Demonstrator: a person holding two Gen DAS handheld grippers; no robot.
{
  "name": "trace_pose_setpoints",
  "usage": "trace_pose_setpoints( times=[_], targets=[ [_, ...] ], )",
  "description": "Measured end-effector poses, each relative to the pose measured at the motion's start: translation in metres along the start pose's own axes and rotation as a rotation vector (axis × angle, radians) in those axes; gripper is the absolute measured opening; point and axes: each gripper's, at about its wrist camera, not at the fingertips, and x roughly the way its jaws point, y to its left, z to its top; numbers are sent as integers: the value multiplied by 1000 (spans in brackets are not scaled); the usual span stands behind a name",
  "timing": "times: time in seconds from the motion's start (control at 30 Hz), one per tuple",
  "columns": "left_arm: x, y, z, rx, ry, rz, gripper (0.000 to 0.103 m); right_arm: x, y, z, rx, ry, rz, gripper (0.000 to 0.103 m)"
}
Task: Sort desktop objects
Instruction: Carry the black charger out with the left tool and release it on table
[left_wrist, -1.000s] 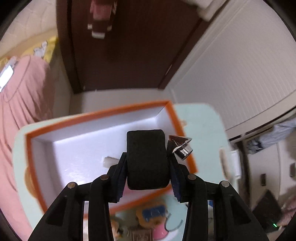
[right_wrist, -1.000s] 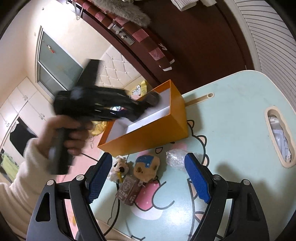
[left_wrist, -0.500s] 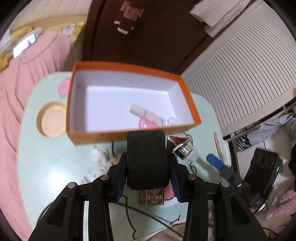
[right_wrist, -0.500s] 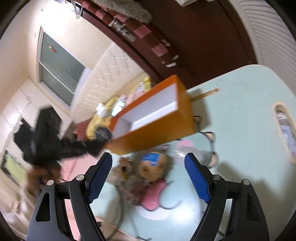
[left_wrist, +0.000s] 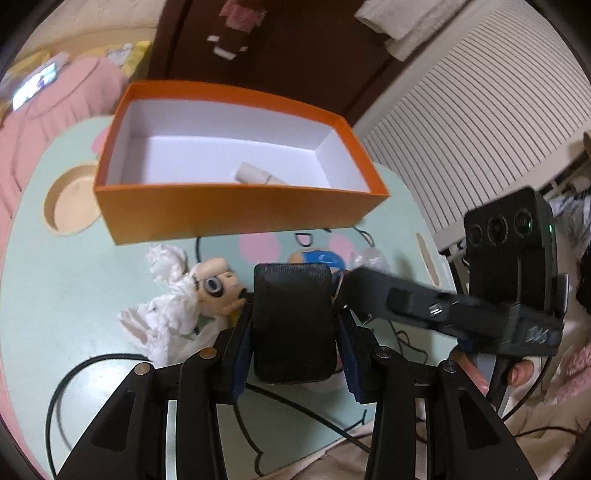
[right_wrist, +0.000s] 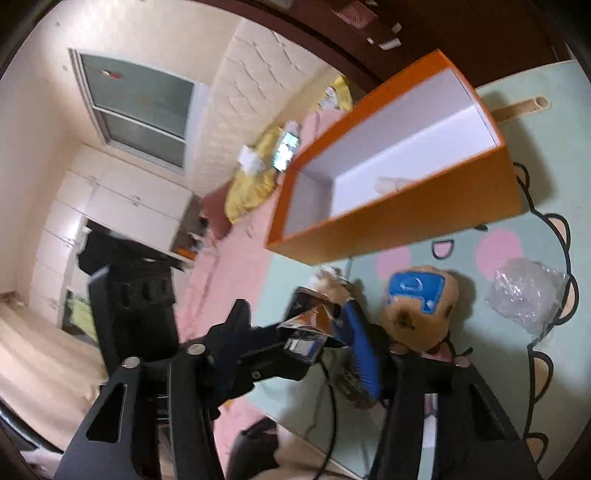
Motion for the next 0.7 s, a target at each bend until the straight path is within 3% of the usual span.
trace_pose_setpoints(
  times=[0.1, 0.43, 0.57, 0.63, 0.7],
  targets=[
    [2, 4, -6, -4, -2, -12, 40, 1, -5, -1, 5, 4, -26, 32],
    [0, 18, -15, -21, -24, 16, 40, -7, -20, 6, 26, -27, -105, 32],
    [0, 13, -16, -2, -48, -7, 40, -8, -20, 10, 20, -39, -123, 32],
    [-2, 11, -17, 8, -76, -17, 43, -5, -13, 12, -7, -40, -127, 32],
    [-7, 9, -18, 19, -121, -13, 53, 0, -5, 15, -46, -35, -146, 32]
  ],
)
